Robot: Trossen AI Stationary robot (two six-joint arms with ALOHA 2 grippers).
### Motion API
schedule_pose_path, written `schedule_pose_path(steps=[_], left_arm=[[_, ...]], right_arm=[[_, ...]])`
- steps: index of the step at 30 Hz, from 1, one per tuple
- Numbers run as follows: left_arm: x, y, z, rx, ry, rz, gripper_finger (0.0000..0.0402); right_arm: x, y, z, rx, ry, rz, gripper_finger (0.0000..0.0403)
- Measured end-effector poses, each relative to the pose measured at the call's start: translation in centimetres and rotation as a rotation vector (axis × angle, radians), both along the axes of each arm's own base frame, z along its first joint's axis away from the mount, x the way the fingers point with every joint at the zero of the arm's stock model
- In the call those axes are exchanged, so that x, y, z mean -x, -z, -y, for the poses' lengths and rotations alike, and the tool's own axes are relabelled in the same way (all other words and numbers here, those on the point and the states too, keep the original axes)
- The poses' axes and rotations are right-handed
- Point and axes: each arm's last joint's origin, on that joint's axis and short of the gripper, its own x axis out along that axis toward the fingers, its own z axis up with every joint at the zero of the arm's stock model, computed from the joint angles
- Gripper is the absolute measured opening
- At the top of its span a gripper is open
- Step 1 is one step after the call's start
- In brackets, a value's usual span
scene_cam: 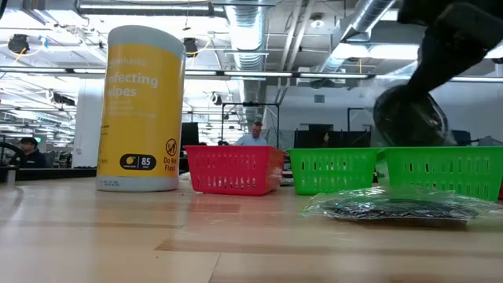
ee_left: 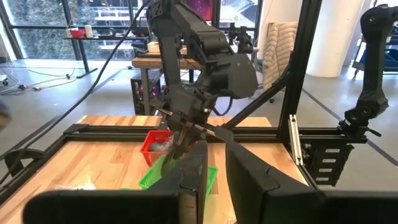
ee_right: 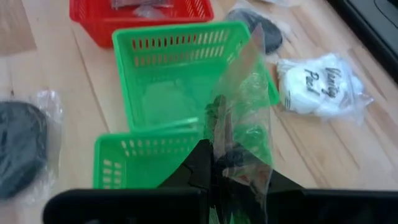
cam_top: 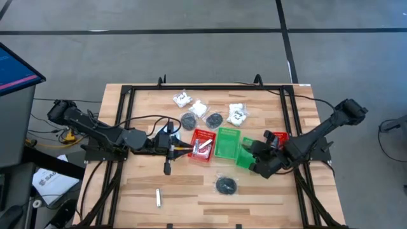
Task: Pick & Place Travel size toiletries
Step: Put the black hairbrush into the right green bin
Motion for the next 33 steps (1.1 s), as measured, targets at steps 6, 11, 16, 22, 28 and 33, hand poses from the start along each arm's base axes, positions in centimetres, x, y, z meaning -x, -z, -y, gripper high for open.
schedule_pose_path(steps=[6,11,16,22,28,33], left_arm=[[0.0,0.0,0.0,0.0,0.0,0.001,0.005],[0.0,0.0,0.0,0.0,0.0,0.001,0.005],[0.0,0.0,0.0,0.0,-0.002,0.001,0.005],[0.0,0.0,0.0,0.0,-0.002,0.001,0.005],[0.0,0.0,-0.1,-0.002,-0.002,0.001,0.0047],[0.0,0.0,-0.1,-0.002,-0.002,0.001,0.0047]], right_arm=[[0.7,1.7,0.6,0.022,0.02,-0.019,0.0017],[1.0,2.7,1.3,0.059,0.046,-0.04,0.0018],[1.3,3.5,2.0,0.094,0.072,-0.064,0.0018],[1.7,4.2,2.7,0.139,0.094,-0.088,0.0018],[1.8,4.5,3.3,0.213,0.121,-0.08,0.0018],[1.7,4.4,3.7,0.235,0.143,-0.077,0.0024]])
